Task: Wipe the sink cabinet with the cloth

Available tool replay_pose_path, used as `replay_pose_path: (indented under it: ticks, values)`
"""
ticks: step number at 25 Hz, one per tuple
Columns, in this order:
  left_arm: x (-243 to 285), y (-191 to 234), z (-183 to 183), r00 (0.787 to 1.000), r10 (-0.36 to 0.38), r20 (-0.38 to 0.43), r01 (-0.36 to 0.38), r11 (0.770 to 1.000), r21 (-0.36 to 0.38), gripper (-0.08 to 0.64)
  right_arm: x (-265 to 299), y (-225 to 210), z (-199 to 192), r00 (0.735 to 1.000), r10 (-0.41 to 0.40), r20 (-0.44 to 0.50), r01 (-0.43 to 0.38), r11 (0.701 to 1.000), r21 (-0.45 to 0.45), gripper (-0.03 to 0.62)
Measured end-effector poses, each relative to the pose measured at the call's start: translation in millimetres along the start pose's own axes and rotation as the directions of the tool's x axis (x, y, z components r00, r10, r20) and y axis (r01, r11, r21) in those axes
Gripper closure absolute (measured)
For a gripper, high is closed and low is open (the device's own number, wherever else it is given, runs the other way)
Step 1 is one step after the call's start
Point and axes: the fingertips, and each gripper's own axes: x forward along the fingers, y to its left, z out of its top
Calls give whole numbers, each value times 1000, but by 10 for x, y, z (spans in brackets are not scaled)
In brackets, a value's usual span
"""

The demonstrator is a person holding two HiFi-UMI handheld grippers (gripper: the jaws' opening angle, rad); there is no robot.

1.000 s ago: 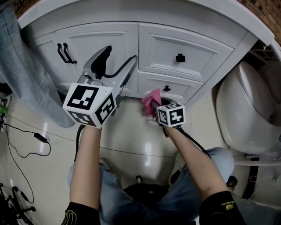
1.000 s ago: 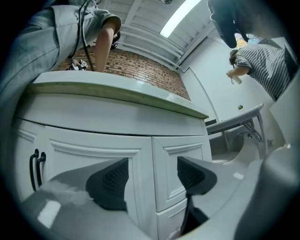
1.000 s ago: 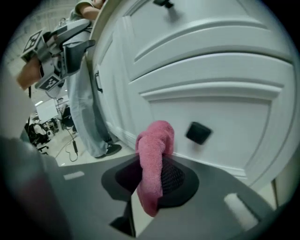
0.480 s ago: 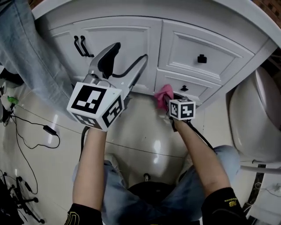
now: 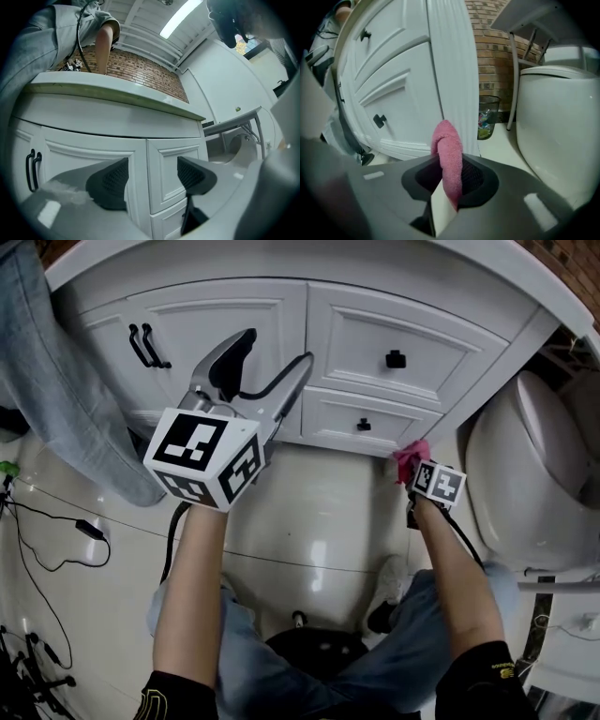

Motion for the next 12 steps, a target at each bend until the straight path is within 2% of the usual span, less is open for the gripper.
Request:
replay_pose_path:
  ticks: [3,6,9,12]
  values:
    - [-37,31,-5,1000,9,-8,-9,1000,10,230,110,266,-123,998,65,-24,-64,996,58,515]
    - [-102,120,-37,999,31,-23,-31,999,22,231,297,923,-255,976,210,-67,-211,978,-9,515]
    - [-176,249,-27,998,62,-29,-61,998,27,230,441,1733,-300,927,364,-86,-372,922,-109,515]
    - [-302,364,59,995,95,-18,-95,995,17,231,524,2454,-330,885,455,-102,-466,851,-242,515]
